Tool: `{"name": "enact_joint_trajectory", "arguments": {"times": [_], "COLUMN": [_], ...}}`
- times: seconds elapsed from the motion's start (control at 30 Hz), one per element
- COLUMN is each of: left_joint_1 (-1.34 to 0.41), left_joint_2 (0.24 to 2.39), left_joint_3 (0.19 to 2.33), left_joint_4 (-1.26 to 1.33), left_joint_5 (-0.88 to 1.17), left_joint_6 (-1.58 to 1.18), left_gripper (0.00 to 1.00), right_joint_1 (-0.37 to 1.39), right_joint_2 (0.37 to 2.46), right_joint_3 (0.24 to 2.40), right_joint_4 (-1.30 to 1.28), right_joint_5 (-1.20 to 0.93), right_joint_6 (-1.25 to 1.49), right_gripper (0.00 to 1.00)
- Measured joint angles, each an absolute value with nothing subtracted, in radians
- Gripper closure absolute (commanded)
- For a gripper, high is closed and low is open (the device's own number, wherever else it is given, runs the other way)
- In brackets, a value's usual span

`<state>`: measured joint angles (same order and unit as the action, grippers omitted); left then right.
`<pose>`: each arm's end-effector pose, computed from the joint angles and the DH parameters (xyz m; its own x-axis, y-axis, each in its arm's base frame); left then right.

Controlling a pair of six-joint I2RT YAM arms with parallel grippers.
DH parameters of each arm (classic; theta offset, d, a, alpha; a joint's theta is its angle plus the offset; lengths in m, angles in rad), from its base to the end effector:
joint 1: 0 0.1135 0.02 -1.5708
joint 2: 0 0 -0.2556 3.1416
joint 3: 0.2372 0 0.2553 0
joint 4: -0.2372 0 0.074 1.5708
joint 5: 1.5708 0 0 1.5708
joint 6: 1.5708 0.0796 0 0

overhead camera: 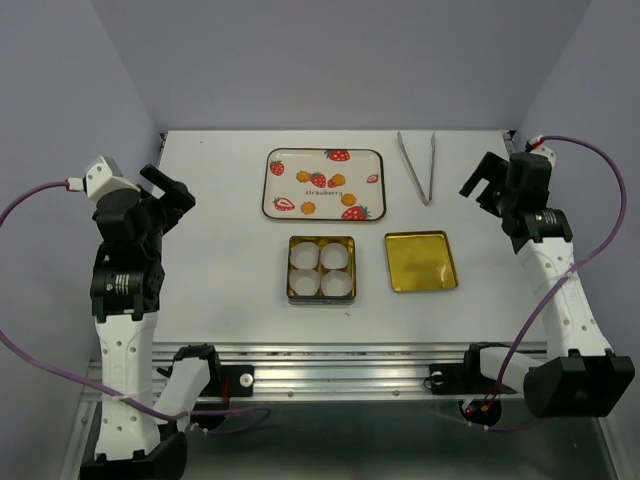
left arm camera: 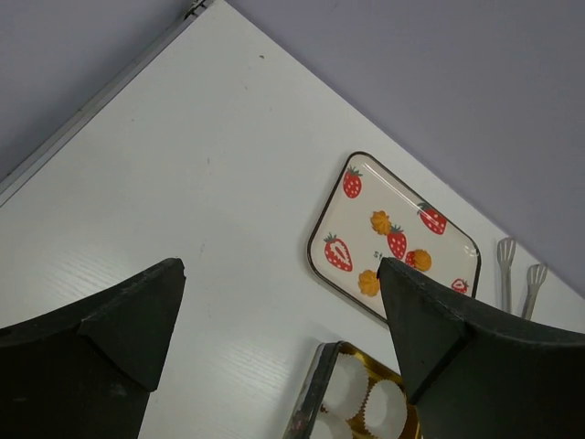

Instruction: Pack the cookies

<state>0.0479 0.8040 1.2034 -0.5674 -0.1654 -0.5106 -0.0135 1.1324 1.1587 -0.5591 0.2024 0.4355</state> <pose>0.1975 0.0226 0.4238 -0.0434 -0.4847 -0.8736 -0.2643 0.8489 -0.4578 0.2887 -0.0199 0.3342 -0.3819 0.4185 -0.8241 0.3832 0.8831 0.2708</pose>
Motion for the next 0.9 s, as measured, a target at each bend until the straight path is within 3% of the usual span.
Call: {"name": "enact_joint_trajectory", "arguments": {"times": [0.3, 0.47, 0.63, 0.9], "left_joint_1": [0.047, 0.048, 0.048, 0.047], "left_joint_2": [0.765, 0.782, 0.818, 0.903], "left_joint_3": [1.173, 1.137, 1.085, 1.014], "left_joint_4": [-0.479, -0.421, -0.400, -0.385], "left_joint_5": [-0.130, -0.112, -0.100, -0.100], "left_joint_6": [-0.513, -0.514, -0.518, -0.522], "left_gripper": [0.01, 0.01, 0.01, 0.01], "right_joint_1": [-0.014, -0.014, 0.007, 0.113], "right_joint_2": [1.114, 1.172, 1.352, 1.794], "right_joint_3": [1.155, 1.148, 1.139, 1.350], "right_joint_4": [-0.498, -0.405, -0.305, -0.307], "right_joint_5": [0.189, 0.051, -0.087, 0.007], "right_joint_6": [0.422, 0.343, 0.250, 0.136], "right_gripper": [0.00, 0.00, 0.00, 0.00]}}
